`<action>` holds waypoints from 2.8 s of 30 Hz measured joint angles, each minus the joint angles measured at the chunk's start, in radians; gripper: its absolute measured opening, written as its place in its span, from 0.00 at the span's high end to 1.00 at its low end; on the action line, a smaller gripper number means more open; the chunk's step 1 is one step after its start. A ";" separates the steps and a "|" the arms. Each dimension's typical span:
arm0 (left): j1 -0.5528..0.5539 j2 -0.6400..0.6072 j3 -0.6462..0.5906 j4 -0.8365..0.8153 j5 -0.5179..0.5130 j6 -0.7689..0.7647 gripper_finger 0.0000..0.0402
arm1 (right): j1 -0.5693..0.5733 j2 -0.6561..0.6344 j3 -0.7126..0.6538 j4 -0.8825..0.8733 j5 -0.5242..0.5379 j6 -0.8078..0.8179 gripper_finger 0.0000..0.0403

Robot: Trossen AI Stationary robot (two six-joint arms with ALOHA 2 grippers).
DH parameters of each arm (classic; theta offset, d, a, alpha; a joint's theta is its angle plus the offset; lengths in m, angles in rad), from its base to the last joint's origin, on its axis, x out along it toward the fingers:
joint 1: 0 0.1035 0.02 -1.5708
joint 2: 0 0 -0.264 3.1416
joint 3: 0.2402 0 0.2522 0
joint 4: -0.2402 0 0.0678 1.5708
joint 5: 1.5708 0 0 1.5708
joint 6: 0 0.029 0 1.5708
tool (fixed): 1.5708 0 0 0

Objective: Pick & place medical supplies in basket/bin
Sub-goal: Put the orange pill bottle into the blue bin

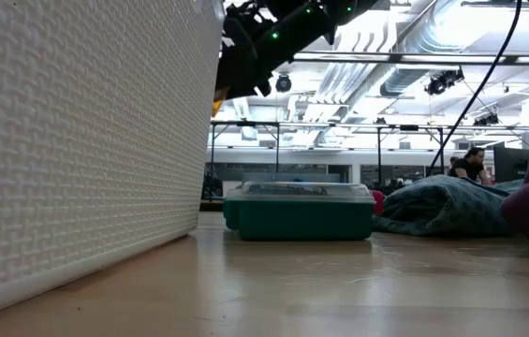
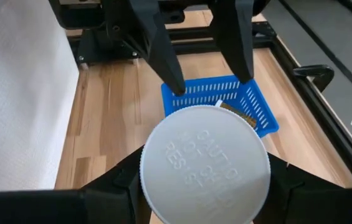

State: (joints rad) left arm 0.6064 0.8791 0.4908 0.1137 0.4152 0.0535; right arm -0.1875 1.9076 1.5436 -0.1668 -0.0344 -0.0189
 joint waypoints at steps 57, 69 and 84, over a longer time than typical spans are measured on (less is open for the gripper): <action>-0.159 0.000 0.000 0.070 -0.021 0.001 0.45 | 0.025 0.000 0.000 0.180 -0.132 0.000 0.54; -0.159 0.000 0.000 0.067 -0.020 -0.001 0.57 | 0.025 0.000 0.000 0.178 -0.132 0.000 0.54; -0.159 0.000 0.000 0.065 -0.023 -0.001 0.56 | 0.027 0.000 0.000 0.170 -0.141 -0.004 0.44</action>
State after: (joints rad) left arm 0.4473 0.8791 0.4904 0.1790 0.3926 0.0525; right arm -0.1608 1.9076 1.5436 0.0029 -0.1758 -0.0227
